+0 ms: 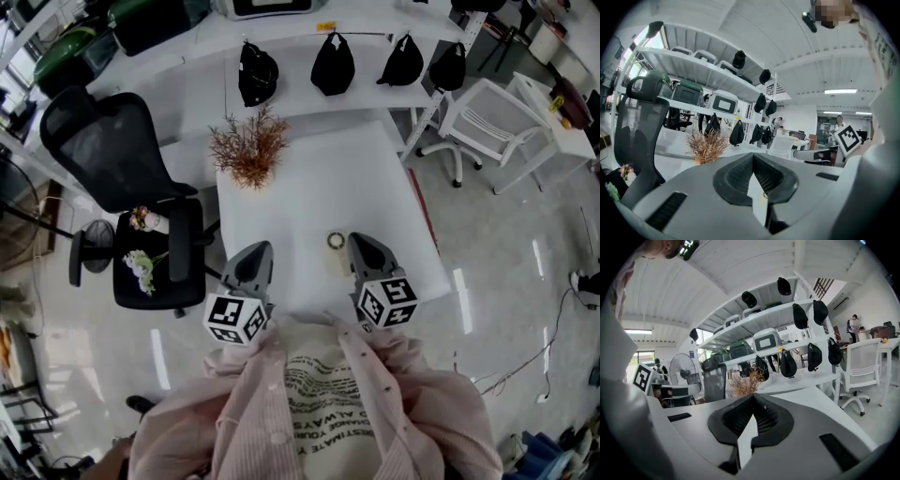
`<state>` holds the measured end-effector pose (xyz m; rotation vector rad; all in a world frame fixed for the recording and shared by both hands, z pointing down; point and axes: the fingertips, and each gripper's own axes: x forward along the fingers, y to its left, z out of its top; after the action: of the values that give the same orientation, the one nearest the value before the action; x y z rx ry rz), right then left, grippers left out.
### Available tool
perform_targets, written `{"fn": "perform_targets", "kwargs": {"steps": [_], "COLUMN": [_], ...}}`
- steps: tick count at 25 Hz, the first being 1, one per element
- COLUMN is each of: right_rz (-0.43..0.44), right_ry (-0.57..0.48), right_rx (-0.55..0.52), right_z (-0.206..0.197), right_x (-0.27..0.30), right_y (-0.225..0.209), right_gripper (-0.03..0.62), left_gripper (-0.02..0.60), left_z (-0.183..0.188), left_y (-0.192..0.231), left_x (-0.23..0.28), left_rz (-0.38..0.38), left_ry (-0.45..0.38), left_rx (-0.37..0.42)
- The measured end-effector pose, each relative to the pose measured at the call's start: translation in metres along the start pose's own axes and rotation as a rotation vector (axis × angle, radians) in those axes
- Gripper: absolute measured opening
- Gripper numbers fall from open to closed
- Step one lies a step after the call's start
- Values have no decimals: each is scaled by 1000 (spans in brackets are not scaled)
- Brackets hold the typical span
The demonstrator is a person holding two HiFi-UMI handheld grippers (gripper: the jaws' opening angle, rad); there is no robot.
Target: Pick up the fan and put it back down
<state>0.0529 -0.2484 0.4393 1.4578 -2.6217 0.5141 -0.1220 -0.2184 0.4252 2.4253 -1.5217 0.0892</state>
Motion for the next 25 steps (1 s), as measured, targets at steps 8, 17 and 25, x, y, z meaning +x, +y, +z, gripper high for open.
{"fn": "perform_targets", "kwargs": {"steps": [8, 17, 25], "right_rz": [-5, -31, -35], "right_ry": [-113, -153, -152], "right_rx": [23, 1, -5], "right_z": [33, 44, 44], "right_x": [-20, -30, -33], "right_y": [-2, -2, 1], "right_gripper": [0, 0, 0], "left_gripper": [2, 2, 2], "left_z": [24, 34, 31], "left_y": [3, 6, 6], "left_x": [-12, -20, -21], "left_rz": [42, 58, 54], "left_ry": [-78, -128, -118], "left_rx": [6, 8, 13]}}
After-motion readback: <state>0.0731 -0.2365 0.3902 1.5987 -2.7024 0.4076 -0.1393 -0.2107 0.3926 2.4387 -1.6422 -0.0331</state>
